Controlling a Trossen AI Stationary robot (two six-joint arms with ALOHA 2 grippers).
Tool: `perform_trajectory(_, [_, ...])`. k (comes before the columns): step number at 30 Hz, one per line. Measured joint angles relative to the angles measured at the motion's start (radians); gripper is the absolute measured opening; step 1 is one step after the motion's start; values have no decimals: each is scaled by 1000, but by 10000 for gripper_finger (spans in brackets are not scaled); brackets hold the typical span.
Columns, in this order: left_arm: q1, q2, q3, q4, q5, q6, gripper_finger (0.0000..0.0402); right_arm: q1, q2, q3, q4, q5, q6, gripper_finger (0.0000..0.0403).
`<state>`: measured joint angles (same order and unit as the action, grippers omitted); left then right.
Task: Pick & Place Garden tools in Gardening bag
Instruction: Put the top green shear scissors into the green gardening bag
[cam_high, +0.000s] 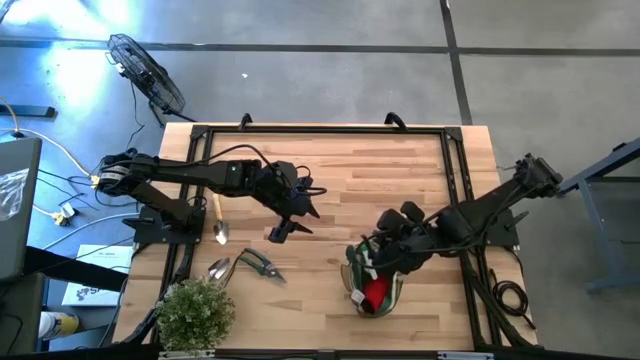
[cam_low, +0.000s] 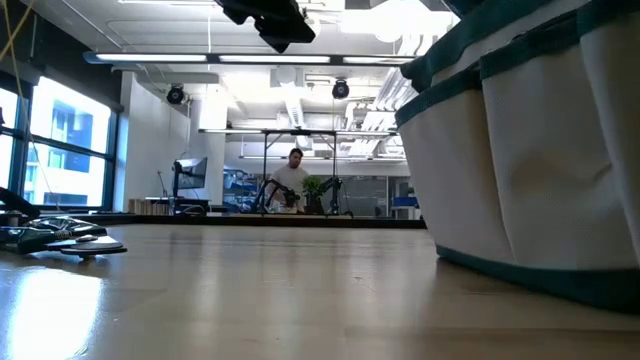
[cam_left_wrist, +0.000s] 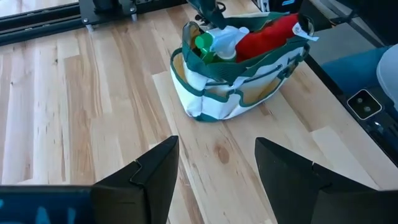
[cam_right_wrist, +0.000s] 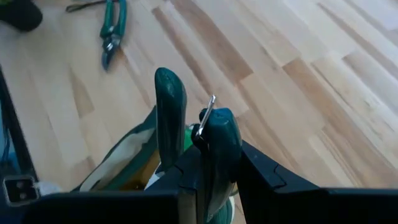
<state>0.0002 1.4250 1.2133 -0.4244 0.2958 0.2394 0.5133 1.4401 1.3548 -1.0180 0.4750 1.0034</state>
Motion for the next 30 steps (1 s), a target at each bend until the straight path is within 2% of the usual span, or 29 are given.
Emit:
perform_trajectory(6, [0,0,0,-13,0,0,205,0,9,0,50,-51,-129,54])
perform_trajectory(14, [0,0,0,-82,60,78,205,0,9,0,133,-170,-446,53])
perform_trajectory(21, [0,0,0,-102,114,96,205,4,9,-16,182,-194,-709,53])
perform_trajectory(30, [0,0,0,-102,114,96,205,4,9,-86,386,-316,-856,53])
